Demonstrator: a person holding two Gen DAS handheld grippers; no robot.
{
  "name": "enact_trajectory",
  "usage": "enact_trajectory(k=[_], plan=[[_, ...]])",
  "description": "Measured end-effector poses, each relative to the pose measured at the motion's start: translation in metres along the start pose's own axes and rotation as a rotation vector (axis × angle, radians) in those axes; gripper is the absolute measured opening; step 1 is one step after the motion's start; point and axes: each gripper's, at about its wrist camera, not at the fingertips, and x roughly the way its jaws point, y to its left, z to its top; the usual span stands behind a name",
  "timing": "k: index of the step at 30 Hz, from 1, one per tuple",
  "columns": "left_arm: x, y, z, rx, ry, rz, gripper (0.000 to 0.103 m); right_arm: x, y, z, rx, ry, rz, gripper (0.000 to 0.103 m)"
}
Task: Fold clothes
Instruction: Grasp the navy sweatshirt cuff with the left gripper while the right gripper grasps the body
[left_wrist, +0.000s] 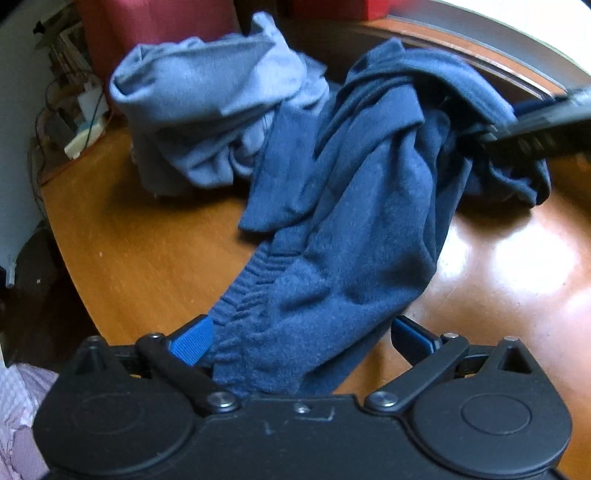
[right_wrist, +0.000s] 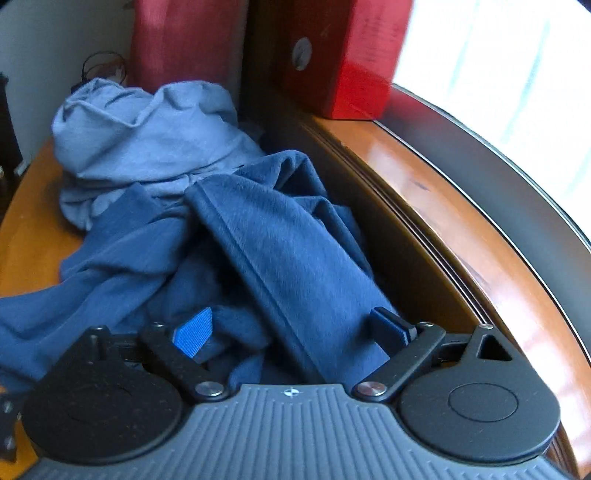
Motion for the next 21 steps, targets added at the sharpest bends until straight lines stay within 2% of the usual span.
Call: enact_trajectory(k=[4,8,9,11,12,13,14,15,16,18,21], plan=[[0.010,-0.007,0.003,0.032,0.024,0.023,0.103,0.015,0.002,0.003,-0.028,0.028,0.012,0.100],[0.020,-0.004,0.012,-0.022,0.059,0.026,0.103,0.022,0.009,0.005,-0.029,0.067,-0.004,0.100],[0.022,-0.003,0.014,-0.027,0.062,0.021,0.103,0.024,0.012,0.005,-0.039,0.080,-0.011,0.099],[0.024,-0.001,0.017,-0.018,0.055,0.006,0.102,0.024,0.019,0.004,-0.048,0.080,-0.021,0.092],[0.023,0.001,0.018,-0.013,0.043,-0.008,0.093,0.021,0.022,0.003,-0.047,0.074,-0.024,0.081],[0.022,0.003,0.018,-0.014,0.032,-0.024,0.089,0.013,0.024,0.001,-0.035,0.058,-0.030,0.063],[0.021,0.005,0.019,-0.012,0.022,-0.034,0.079,0.005,0.026,0.000,-0.023,0.041,-0.037,0.053],[0.019,0.007,0.019,-0.005,0.010,-0.039,0.070,-0.003,0.028,-0.002,-0.004,0.025,-0.040,0.033],[0.018,0.009,0.020,-0.004,0.001,-0.044,0.066,-0.015,0.027,-0.005,0.042,0.011,-0.025,0.020],[0.016,0.017,0.022,-0.025,-0.007,-0.052,0.060,-0.039,0.026,-0.012,0.133,-0.016,0.002,0.016],[0.012,0.028,0.019,-0.018,-0.018,-0.105,0.060,-0.090,0.025,-0.034,0.262,-0.051,0.013,0.015]])
